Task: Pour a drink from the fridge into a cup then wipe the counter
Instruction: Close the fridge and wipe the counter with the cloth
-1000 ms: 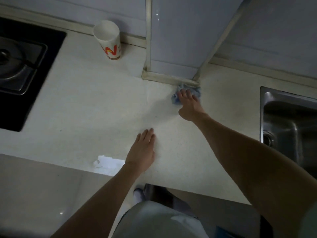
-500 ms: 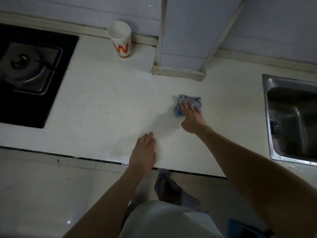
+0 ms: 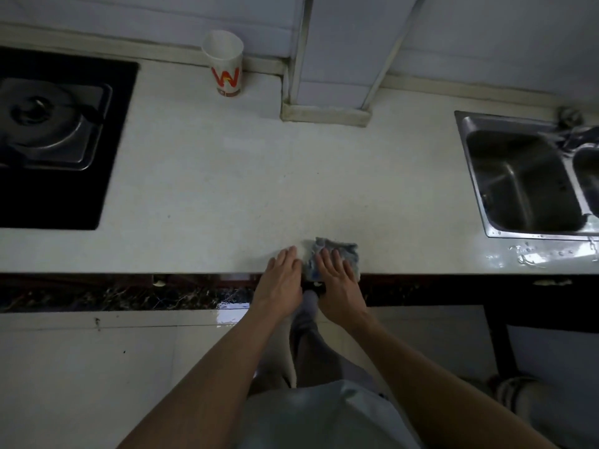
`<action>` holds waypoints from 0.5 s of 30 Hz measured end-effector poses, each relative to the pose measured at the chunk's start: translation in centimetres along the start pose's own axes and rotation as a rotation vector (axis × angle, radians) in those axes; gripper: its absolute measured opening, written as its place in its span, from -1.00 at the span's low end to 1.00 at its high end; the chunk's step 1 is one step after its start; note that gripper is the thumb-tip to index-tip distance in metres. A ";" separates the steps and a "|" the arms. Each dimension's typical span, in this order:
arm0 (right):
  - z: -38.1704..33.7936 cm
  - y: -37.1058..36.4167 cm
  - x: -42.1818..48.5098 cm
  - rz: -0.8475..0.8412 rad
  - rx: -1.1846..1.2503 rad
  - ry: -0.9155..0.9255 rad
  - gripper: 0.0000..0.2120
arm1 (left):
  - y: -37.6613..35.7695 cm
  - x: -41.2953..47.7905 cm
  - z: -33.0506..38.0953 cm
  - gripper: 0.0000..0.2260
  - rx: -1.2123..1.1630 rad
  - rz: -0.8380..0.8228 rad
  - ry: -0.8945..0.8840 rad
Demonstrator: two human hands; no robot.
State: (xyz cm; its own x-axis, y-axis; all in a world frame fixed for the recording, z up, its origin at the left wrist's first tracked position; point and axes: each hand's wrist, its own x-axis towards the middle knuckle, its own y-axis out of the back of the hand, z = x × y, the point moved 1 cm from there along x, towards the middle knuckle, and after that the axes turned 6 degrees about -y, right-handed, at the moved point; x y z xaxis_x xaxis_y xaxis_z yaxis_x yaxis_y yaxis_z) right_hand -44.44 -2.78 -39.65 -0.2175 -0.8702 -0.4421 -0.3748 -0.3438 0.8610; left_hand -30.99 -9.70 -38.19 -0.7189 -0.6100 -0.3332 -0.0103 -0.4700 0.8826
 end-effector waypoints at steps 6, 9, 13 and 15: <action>-0.4 1.5 0.7 0.009 -0.043 0.036 -0.26 | 1.3 0.7 -0.3 -0.66 -0.042 0.044 -0.002; -0.5 2.6 3.7 0.025 -0.066 0.046 -0.21 | 2.2 1.5 -1.0 -0.74 -0.046 0.058 -0.021; -1.1 5.5 11.2 0.037 -0.093 0.068 -0.19 | 3.6 3.1 -2.8 -0.73 -0.119 0.066 -0.047; -1.5 7.5 15.5 0.031 -0.086 0.081 -0.20 | 4.3 4.0 -3.8 -0.66 -0.139 0.063 -0.032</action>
State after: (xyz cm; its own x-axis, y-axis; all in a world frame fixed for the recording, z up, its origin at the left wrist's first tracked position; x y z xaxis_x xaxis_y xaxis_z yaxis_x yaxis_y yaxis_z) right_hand -49.27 -19.42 -39.66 -0.1531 -0.9052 -0.3964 -0.2896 -0.3424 0.8938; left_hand -31.28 -16.54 -37.02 -0.7370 -0.6215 -0.2658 0.1303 -0.5164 0.8464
